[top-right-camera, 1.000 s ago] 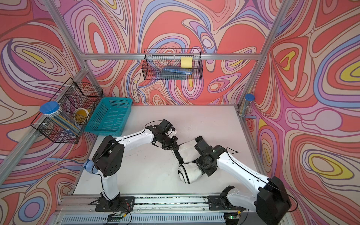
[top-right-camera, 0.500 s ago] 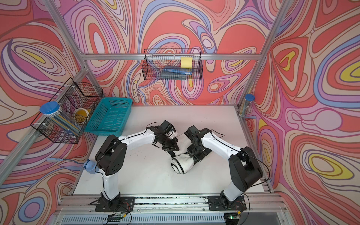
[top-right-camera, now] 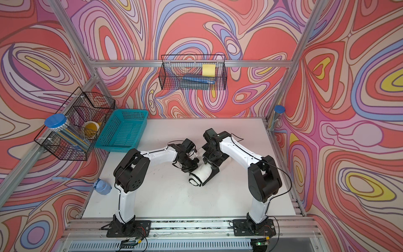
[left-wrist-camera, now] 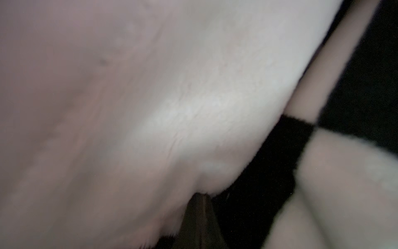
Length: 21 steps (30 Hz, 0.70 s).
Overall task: Roll up the pillowcase
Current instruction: Roll the pillowcase at the center of the board.
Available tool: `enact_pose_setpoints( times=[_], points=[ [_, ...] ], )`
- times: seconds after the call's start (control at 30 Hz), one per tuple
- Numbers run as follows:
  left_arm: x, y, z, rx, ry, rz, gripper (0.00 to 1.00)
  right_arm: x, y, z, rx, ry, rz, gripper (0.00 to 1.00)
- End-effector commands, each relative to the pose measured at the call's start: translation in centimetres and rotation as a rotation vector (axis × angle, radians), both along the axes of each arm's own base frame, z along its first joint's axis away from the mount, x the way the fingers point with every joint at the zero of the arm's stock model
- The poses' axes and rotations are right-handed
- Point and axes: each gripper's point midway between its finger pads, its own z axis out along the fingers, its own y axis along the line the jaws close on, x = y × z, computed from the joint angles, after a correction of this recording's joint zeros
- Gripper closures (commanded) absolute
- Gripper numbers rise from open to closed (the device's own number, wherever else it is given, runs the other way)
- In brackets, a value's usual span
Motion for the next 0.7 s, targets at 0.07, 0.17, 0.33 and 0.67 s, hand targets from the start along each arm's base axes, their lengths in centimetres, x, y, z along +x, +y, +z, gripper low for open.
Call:
enact_pose_setpoints(
  times=[0.07,0.17,0.33,0.67],
  points=[
    [-0.6,0.8,0.1,0.015,-0.006,-0.002,1.00,3.5,1.6,-0.1,0.025,-0.072,0.013,0.53],
    [-1.0,1.2,0.0,0.016,0.008,0.004,1.00,5.1,2.5,-1.0,0.031,-0.081,0.020,0.53],
    [-2.1,2.7,-0.2,0.026,0.019,0.011,1.00,6.6,3.7,-3.7,0.035,-0.064,0.030,0.52],
    [-1.0,9.5,3.1,0.068,-0.119,0.194,1.00,7.1,5.6,-9.1,0.057,0.016,0.056,0.52]
  ],
)
